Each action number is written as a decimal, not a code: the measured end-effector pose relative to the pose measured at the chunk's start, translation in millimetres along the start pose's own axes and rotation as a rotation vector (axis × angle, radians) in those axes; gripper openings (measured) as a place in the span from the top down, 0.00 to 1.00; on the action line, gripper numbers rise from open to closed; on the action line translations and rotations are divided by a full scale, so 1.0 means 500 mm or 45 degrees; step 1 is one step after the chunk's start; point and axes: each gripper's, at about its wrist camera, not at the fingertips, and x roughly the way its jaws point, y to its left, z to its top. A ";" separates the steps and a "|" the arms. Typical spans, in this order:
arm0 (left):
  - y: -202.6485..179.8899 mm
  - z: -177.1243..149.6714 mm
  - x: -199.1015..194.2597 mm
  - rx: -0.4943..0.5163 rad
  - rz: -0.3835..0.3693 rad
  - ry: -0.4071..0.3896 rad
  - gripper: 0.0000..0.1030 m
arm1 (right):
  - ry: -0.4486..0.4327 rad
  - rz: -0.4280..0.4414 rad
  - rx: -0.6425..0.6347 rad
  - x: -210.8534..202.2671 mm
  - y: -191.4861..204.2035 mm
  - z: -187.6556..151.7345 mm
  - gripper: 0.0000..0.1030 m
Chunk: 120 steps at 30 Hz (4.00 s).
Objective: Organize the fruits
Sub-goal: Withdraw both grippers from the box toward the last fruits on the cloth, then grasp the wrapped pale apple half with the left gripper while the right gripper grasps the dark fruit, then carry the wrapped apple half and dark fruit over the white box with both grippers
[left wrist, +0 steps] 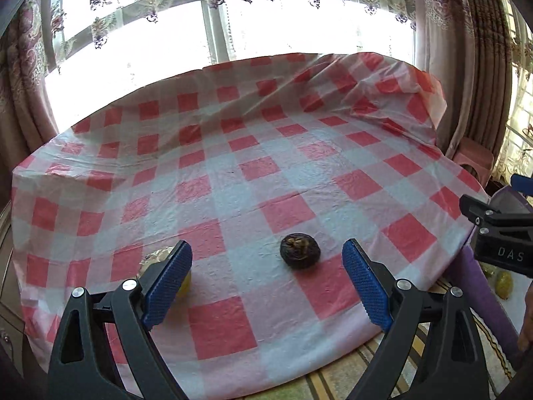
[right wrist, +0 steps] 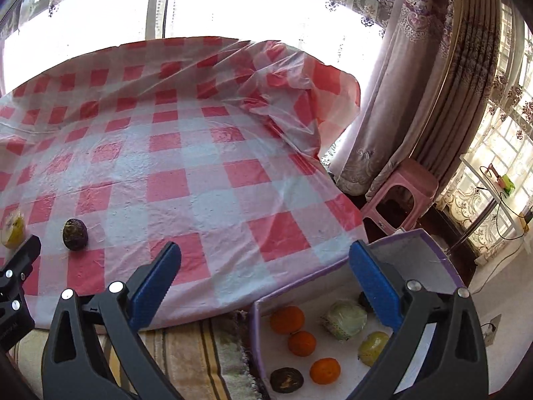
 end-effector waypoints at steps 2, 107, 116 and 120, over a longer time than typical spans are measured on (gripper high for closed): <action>0.036 -0.002 -0.002 -0.031 0.028 -0.020 0.14 | -0.022 0.028 -0.017 0.003 0.039 0.001 0.02; 0.104 -0.077 -0.050 -0.089 -0.086 0.210 0.40 | 0.102 0.577 -0.154 -0.050 0.143 -0.075 0.64; 0.047 -0.068 -0.072 -0.013 -0.121 0.192 0.40 | 0.081 0.528 -0.091 -0.064 0.063 -0.081 0.64; 0.019 -0.063 -0.079 0.020 -0.139 0.182 0.40 | 0.078 0.502 -0.067 -0.067 0.028 -0.086 0.64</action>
